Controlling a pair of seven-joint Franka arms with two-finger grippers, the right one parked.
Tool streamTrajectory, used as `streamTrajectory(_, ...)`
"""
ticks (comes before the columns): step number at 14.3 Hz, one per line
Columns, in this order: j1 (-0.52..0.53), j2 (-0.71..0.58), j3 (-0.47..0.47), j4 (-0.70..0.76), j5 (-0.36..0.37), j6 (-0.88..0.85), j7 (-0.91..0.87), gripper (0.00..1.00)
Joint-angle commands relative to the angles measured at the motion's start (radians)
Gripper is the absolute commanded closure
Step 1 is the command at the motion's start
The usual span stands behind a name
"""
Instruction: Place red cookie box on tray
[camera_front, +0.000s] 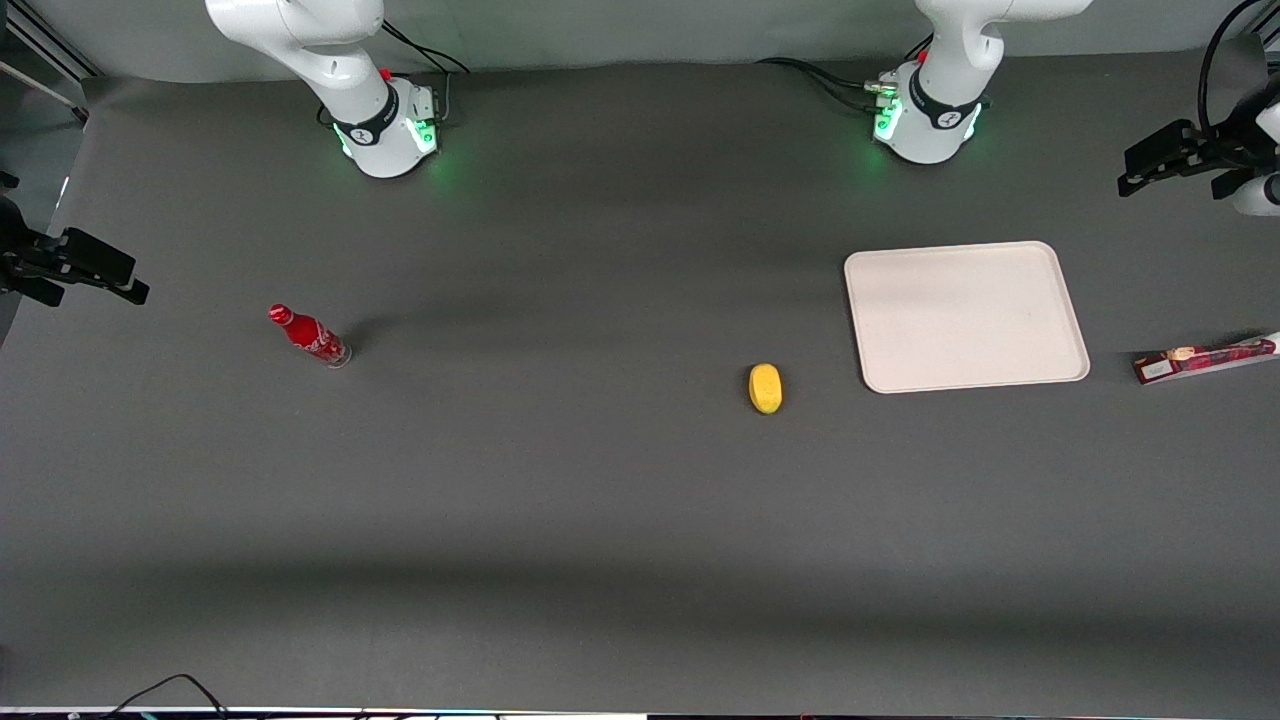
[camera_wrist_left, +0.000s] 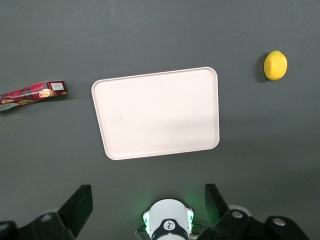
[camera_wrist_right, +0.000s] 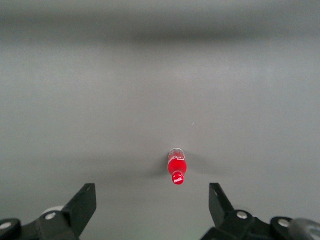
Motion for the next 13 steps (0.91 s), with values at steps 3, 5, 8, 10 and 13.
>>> streamTrajectory(3,0.004,0.015,-0.006,0.04,0.014,-0.038,-0.002,0.0)
streamTrajectory(5,0.006,0.018,0.002,0.039,0.014,-0.05,-0.002,0.0)
streamTrajectory(8,0.01,0.021,0.078,0.04,0.02,-0.06,0.117,0.0)
streamTrajectory(10,0.01,0.055,0.167,0.042,0.078,-0.028,0.347,0.0)
streamTrajectory(13,0.01,0.138,0.285,0.043,0.119,0.057,0.685,0.0)
